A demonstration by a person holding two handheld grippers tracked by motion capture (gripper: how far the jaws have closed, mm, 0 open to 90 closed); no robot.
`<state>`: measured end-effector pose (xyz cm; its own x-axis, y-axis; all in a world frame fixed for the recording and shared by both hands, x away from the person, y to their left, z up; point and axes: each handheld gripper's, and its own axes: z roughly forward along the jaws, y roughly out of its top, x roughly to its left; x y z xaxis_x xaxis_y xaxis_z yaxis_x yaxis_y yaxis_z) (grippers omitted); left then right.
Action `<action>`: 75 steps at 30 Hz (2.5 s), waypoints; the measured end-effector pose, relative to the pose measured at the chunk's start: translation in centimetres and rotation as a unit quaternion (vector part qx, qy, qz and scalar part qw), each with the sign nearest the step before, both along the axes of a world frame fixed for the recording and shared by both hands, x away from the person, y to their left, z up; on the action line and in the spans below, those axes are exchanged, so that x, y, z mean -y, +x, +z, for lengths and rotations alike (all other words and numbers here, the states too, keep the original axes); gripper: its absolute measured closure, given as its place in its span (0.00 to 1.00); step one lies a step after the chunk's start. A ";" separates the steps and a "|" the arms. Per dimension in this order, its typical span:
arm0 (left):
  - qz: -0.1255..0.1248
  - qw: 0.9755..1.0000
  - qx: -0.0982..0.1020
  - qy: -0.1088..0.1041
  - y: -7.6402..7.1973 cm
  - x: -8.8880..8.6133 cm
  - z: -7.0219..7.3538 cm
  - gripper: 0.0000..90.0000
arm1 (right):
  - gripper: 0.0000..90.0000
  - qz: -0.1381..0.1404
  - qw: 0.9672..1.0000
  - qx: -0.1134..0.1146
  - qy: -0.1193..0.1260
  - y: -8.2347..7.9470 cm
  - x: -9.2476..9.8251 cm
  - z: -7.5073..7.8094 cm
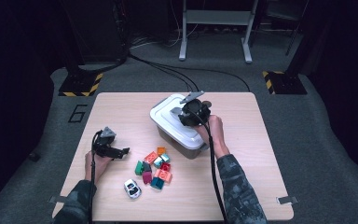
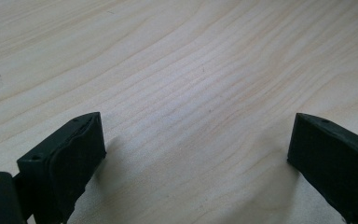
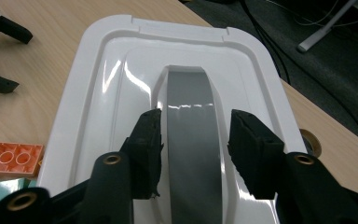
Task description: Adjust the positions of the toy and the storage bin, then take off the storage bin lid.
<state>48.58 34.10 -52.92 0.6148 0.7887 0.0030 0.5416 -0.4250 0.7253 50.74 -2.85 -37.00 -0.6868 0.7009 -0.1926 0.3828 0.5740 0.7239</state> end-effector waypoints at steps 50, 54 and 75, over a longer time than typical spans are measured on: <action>0.001 1.000 0.000 0.000 0.0 0.0 0.0 0.04 | 0.74 -0.020 0.999 -0.036 0.003 -2.9 0.0 0.1; 0.000 1.000 -0.001 0.001 0.0 0.0 0.0 0.04 | 0.74 -0.024 0.999 -0.027 0.021 -2.9 0.4 0.8; -0.004 1.000 -0.001 0.003 0.1 0.0 0.0 0.04 | 0.74 -0.046 0.999 -0.006 0.022 -3.4 2.7 2.8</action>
<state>48.65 34.07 -52.89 0.6209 0.7839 0.0059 0.5400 -0.4332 0.7216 47.33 -5.52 -34.23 -0.6214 0.7685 -0.1525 0.4403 0.5035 0.7434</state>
